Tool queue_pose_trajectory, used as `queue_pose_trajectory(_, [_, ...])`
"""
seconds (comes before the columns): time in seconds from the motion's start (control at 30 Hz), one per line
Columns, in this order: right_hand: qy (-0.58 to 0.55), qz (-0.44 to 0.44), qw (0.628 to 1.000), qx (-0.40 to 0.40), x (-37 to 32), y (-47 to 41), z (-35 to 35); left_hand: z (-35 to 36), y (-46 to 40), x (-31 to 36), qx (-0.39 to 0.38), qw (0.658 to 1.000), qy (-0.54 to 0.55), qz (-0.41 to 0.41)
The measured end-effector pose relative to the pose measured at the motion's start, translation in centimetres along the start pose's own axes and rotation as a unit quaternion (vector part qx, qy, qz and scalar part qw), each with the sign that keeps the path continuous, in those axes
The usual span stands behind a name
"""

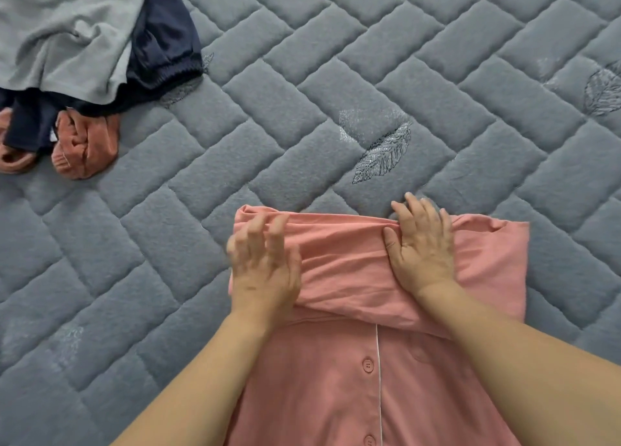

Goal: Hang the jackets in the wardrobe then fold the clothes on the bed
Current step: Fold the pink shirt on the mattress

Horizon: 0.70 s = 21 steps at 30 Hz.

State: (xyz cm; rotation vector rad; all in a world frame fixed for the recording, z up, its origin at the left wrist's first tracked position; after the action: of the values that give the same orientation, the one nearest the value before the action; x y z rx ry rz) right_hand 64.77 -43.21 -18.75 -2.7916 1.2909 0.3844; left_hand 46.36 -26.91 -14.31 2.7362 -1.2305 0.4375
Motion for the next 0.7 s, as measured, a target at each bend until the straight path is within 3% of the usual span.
queue_pose_trajectory(0.03, [0.011, 0.001, 1.000, -0.001, 0.3, -0.2, 0.5, 2.3, 0.2, 0.7, -0.089, 0.995, -0.023, 0.045])
queue_pose_trajectory(0.1, [0.018, -0.001, 1.000, -0.002, 0.7, -0.9, 1.3, 6.6, 0.7, -0.5, -0.229, 0.971, -0.064, 0.038])
queue_pose_trajectory(0.17, [0.017, -0.007, 1.000, -0.001, 0.9, -1.4, 1.8, 9.0, 0.6, -2.1, -0.278, 0.958, -0.072, 0.006])
queue_pose_trajectory(0.43, [-0.002, -0.021, 1.000, 0.005, 0.8, -1.7, 1.7, 10.4, 0.3, -2.4, -0.355, 0.931, -0.078, -0.009])
queue_pose_trajectory(0.7, [-0.018, -0.020, 1.000, 0.006, 1.0, -1.4, 1.8, 10.0, 0.1, -2.2, -0.303, 0.948, -0.094, 0.006])
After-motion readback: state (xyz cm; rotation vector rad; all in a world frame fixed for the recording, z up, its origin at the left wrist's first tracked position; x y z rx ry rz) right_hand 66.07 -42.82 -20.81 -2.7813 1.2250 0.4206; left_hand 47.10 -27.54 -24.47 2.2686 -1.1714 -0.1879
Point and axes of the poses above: each hand's wrist, its own y-axis away from the middle knuckle, its own z-axis out of the palm, x = y × z, the point moved 9 cm from there along -y, towards the middle knuckle, and after that the axes turned 2 degrees about -x, right-handed, at the moved point
